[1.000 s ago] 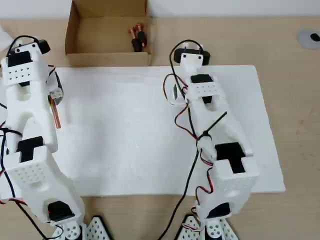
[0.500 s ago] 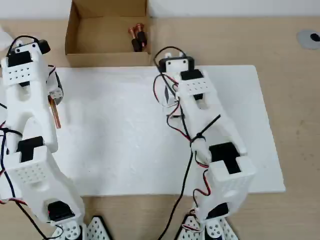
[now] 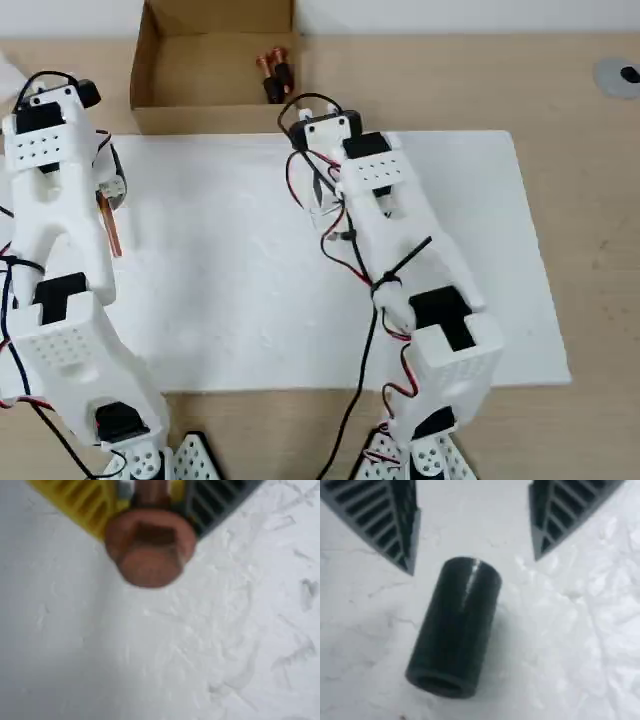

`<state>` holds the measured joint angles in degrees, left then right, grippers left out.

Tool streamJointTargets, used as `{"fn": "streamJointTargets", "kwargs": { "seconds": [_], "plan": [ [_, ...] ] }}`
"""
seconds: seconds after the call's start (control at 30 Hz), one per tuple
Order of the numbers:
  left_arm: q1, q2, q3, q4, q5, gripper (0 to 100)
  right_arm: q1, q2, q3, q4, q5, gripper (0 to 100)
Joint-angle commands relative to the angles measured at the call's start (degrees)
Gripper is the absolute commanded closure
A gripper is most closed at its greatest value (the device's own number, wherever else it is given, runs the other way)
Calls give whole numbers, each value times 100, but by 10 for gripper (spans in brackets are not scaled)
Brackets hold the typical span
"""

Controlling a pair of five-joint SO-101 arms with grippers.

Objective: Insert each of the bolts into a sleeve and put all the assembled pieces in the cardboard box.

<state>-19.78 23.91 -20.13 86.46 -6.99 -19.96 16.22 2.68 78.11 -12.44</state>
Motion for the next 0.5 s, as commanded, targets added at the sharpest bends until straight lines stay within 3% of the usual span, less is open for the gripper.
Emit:
{"fn": "streamJointTargets", "kwargs": {
  "seconds": [0.0,0.47],
  "plan": [
    [53,-374,-79,0,-62,993,-57,57,-277,-185,35,811],
    [53,-409,325,-44,-70,993,-40,1015,-1015,-334,35,813]
  ]
}}
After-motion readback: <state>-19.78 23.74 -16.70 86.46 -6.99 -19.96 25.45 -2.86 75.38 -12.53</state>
